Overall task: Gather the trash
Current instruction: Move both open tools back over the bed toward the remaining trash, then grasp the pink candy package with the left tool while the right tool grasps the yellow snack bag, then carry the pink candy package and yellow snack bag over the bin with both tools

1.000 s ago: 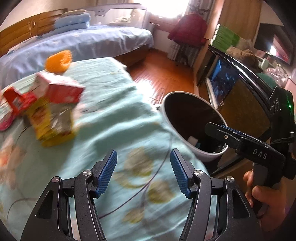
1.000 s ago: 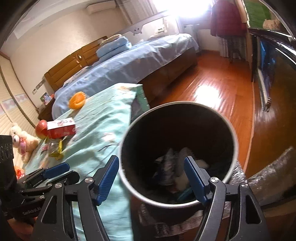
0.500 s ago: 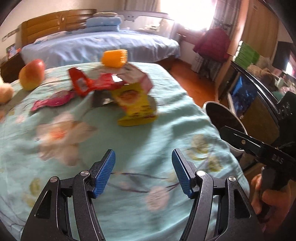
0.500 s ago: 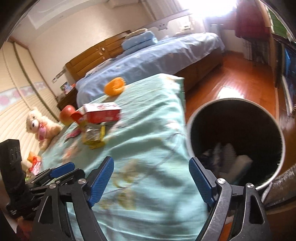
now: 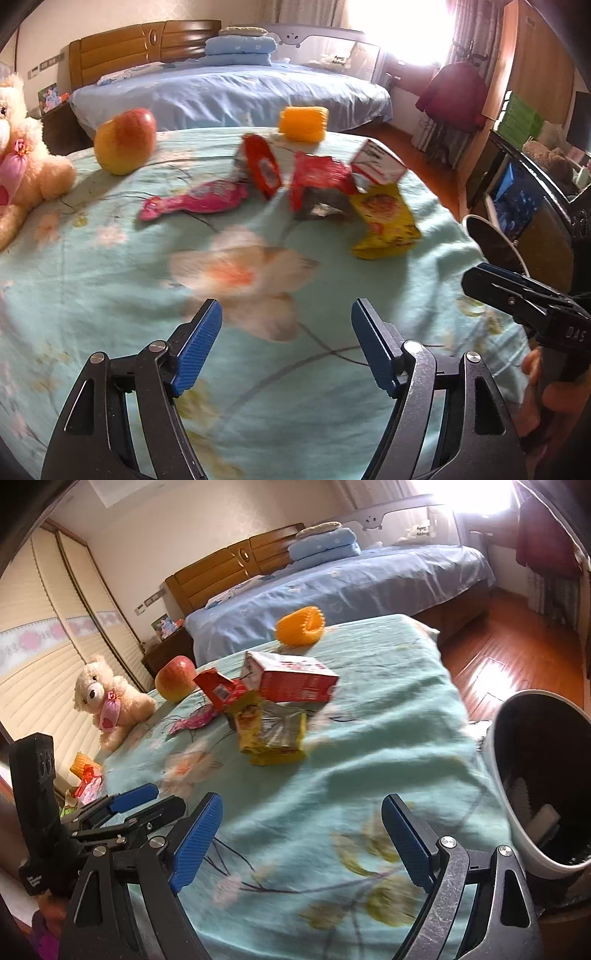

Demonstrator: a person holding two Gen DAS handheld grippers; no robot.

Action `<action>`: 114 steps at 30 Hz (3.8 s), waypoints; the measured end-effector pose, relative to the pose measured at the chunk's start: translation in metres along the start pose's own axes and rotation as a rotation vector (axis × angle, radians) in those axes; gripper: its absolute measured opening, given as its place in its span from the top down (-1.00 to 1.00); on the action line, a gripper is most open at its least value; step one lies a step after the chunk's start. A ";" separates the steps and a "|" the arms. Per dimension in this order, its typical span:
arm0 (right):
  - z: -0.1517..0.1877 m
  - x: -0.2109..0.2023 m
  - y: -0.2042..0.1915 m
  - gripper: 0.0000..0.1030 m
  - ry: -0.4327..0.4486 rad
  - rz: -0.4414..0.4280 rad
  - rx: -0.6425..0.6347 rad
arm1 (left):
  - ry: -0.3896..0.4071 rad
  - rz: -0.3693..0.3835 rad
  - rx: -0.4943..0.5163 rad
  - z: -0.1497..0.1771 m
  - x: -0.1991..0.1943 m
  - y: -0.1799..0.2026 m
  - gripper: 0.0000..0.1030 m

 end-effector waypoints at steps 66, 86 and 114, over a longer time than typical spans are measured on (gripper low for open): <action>-0.010 0.027 -0.008 0.21 -0.039 -0.011 0.015 | -0.137 -0.040 0.270 -0.078 0.075 -0.067 0.43; 0.005 -0.004 0.032 0.21 -0.004 0.018 0.063 | -0.053 0.020 0.033 -0.003 0.011 -0.018 0.50; 0.023 -0.049 0.139 0.21 0.062 0.149 0.194 | -0.115 0.197 0.181 0.006 0.052 0.139 0.50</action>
Point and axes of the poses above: each gripper's, at about its wrist camera, not at the fingertips, and x roughly the way its jaws point, y to its right, z to its underside, the point moved 2 cm from there along x, roughly the way its jaws point, and after that the axes turned 13 degrees about z, right-handed, at the moved point
